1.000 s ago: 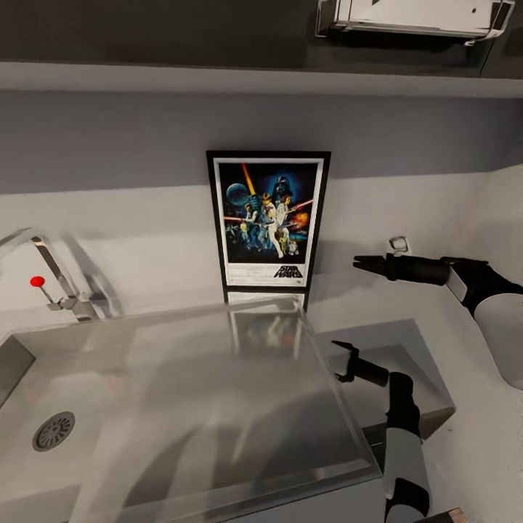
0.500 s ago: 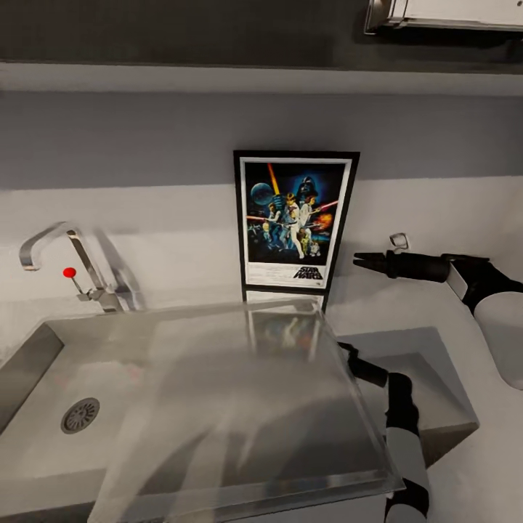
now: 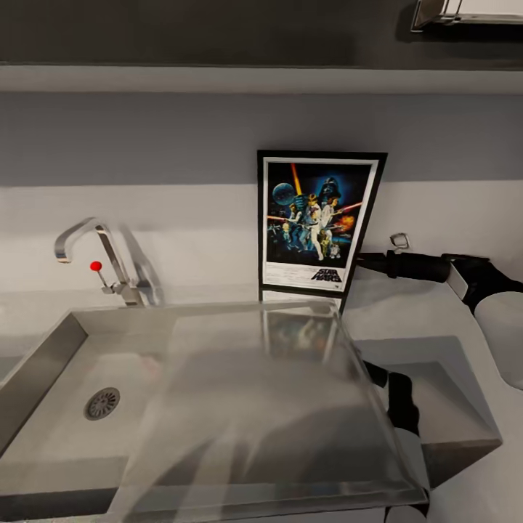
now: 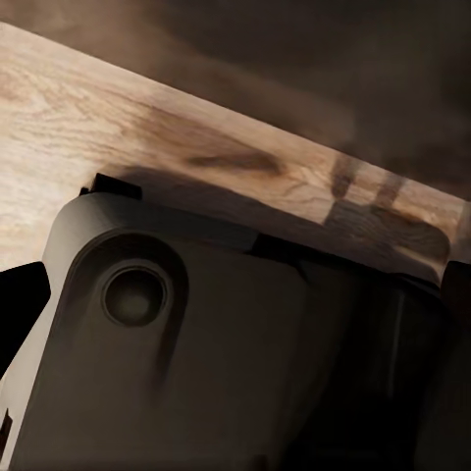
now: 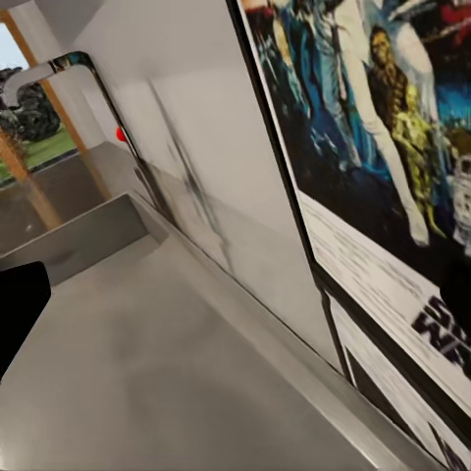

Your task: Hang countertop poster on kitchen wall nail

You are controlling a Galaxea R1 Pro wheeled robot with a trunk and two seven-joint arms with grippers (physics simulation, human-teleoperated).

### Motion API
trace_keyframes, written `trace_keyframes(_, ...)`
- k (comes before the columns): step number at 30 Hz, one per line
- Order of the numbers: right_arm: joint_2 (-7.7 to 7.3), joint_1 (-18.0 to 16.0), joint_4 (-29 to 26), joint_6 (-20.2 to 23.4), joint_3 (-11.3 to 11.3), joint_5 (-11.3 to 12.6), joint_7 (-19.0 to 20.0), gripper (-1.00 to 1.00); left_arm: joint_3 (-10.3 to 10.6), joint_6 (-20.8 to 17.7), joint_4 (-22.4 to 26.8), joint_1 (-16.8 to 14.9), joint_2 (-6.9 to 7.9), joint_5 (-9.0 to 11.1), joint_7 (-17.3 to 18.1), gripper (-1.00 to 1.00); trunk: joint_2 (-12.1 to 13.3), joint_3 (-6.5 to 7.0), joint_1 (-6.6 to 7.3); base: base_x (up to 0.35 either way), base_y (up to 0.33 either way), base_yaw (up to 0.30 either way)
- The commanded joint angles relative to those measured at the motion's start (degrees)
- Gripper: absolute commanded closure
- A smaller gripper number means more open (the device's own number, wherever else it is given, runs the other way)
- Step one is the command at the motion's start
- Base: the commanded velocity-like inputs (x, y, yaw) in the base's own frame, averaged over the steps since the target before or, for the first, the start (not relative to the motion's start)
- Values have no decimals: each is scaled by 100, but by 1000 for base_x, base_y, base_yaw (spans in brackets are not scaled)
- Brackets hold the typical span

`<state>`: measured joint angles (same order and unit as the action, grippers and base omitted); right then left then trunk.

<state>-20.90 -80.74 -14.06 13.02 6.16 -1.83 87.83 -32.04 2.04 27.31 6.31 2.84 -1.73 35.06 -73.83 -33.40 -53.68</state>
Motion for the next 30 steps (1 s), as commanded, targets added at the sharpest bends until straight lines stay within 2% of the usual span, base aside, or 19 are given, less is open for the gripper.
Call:
trace_keyframes(1,0,-3,0,60,26,-20,24,-100,-22,16,2,-1,-2,-20,27,-100,-3,-4,0,0,0,86)
trace_keyframes(30,-45,-1,-9,69,39,-20,24,-100,-22,16,2,-2,-2,-20,27,-100,-3,-42,0,0,0,10)
